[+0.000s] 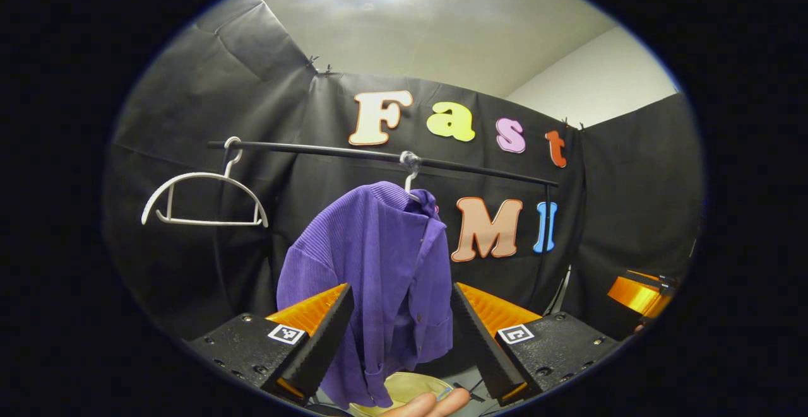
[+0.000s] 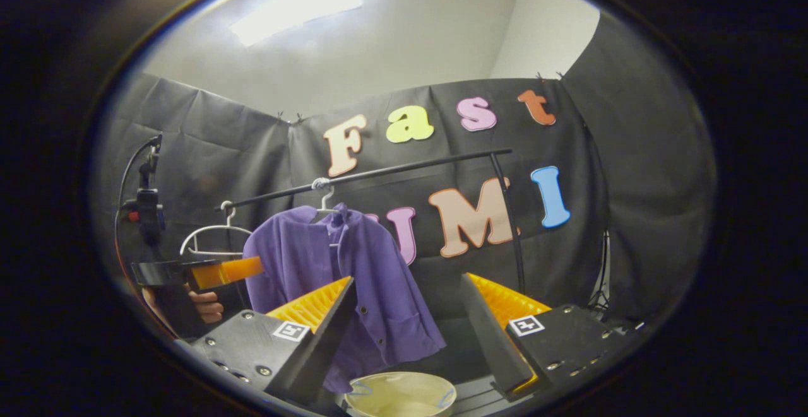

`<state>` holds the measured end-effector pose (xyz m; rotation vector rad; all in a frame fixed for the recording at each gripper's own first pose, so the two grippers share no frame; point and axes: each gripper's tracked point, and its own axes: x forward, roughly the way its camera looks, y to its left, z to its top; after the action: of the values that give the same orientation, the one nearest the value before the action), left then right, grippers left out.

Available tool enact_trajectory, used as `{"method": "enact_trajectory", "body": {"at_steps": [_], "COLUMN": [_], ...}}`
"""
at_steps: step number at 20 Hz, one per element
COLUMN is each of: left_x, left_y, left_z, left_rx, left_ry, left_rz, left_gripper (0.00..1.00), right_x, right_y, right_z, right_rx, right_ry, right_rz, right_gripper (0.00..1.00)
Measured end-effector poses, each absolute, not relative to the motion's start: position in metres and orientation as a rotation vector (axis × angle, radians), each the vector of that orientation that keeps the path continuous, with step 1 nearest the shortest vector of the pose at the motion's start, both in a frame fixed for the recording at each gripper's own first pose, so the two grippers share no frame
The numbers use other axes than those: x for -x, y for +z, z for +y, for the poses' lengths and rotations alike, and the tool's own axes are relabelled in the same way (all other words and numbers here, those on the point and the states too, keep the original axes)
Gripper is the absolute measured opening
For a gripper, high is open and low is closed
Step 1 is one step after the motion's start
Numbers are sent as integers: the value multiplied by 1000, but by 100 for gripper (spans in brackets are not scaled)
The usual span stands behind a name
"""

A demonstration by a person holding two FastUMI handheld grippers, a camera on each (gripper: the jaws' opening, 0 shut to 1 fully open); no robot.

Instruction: Grasp the clothes on the hanger with both hands and then place them into the laundry hamper below.

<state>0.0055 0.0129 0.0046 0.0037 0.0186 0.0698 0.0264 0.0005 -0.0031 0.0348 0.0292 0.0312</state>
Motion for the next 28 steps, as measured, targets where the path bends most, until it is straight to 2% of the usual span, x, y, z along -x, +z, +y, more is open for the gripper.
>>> {"method": "enact_trajectory", "body": {"at_steps": [1,3,4,5,11,15,17,18,20,21,23,24,26,28], "left_x": [-8,-14,-19,-23,-62,-87,-96,-102,-112,-116,-120,-123,-126,-129], "left_y": [3,-2,-4,-8,-41,-56,-63,-64,-68,-75,-99,-109,-104,-94], "left_z": [14,16,17,14,-1,21,37,41,45,45,43,42,56,60], "left_rx": [-9,-31,-36,-38,-49,-74,-72,-76,-108,-110,-66,-73,-155,-182], "left_ry": [77,88,94,96,120,250,324,343,364,367,379,381,452,466], "left_rz": [27,43,49,59,127,121,117,113,104,107,127,138,106,76], "left_gripper": [95,92,95,92,92,95,95,92,95,90,95,90,90,94], "right_x": [-31,-44,-49,-55,-106,-145,-170,-181,-209,-223,-252,-264,-280,-291], "right_y": [-3,-6,-7,-9,-28,-51,-62,-68,-83,-95,-124,-138,-155,-167], "right_z": [0,3,6,9,7,9,21,32,57,66,76,83,93,98], "right_rx": [-38,-52,-59,-63,-112,-42,-7,11,48,58,23,-5,-53,-49], "right_ry": [34,47,58,73,50,47,75,109,184,210,246,269,303,310], "right_rz": [31,40,41,44,73,103,103,97,88,105,150,175,199,198], "right_gripper": [99,99,99,99,99,99,99,98,99,99,99,99,99,99]}}
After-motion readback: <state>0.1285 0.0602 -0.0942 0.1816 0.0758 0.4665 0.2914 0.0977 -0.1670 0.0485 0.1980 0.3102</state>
